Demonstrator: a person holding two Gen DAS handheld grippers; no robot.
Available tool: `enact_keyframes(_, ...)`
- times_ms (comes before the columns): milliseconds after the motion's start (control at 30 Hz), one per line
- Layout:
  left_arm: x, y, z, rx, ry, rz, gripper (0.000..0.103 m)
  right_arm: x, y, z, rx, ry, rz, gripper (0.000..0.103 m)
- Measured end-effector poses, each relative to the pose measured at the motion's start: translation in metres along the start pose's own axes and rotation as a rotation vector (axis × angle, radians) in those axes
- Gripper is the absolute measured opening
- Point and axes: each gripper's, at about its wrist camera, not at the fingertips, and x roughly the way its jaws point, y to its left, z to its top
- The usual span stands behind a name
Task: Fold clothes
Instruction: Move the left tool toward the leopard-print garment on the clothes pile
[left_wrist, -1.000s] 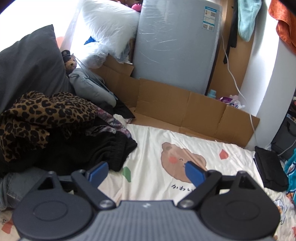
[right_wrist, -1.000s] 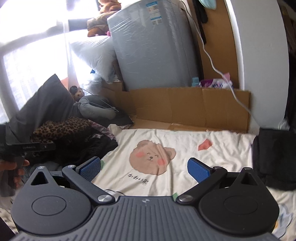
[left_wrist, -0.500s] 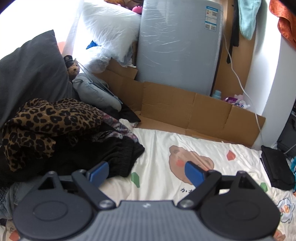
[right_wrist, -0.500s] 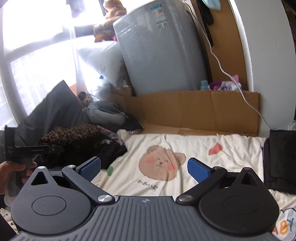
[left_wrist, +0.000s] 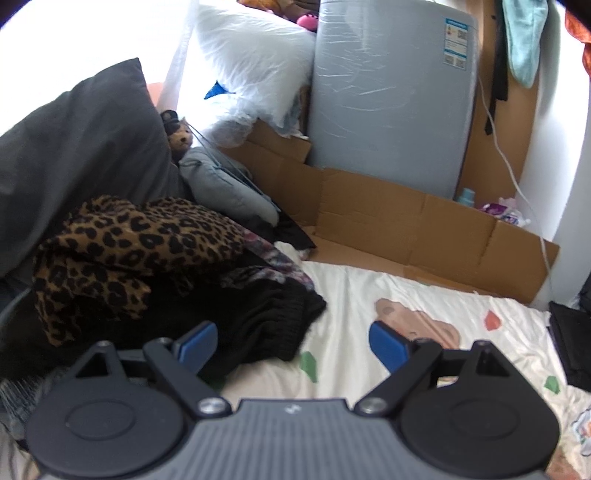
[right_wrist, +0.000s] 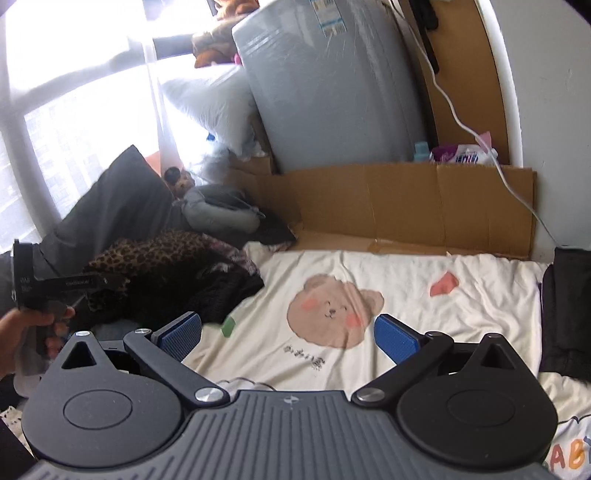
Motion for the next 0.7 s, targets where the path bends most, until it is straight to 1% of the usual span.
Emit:
enact_keyframes(100,0.004,0.011,0.005,0.001,-0.006,0.036,0.089,0.006,0.001,0.0,-0.027,0.048,-0.024,0.1)
enact_keyframes(133,0.006,0.015,0.006,0.003,-0.01,0.053,0.088,0.008,0.0,0.0,-0.027,0.063,-0.024,0.096)
enact_keyframes(233,0.011,0.028,0.011,0.025,-0.025,0.109,0.086,0.013,-0.004,0.003,-0.018,0.111,-0.022,0.092)
enact_keyframes(333,0.017,0.041,0.017,0.056,-0.035,0.167,0.086,0.016,-0.005,0.007,-0.026,0.135,-0.021,0.092)
enact_keyframes(400,0.021,0.051,0.022,0.058,-0.05,0.201,0.089,0.02,-0.005,0.007,-0.026,0.148,-0.017,0.092)
enact_keyframes(533,0.027,0.069,0.03,0.056,-0.088,0.237,0.092,0.034,-0.003,0.0,0.006,0.183,0.016,0.091)
enact_keyframes(633,0.034,0.083,0.036,0.037,-0.093,0.257,0.092,0.041,0.0,-0.008,0.016,0.209,0.022,0.091)
enact_keyframes(700,0.041,0.094,0.041,0.02,-0.086,0.255,0.092,0.046,0.003,-0.011,0.012,0.248,0.039,0.091)
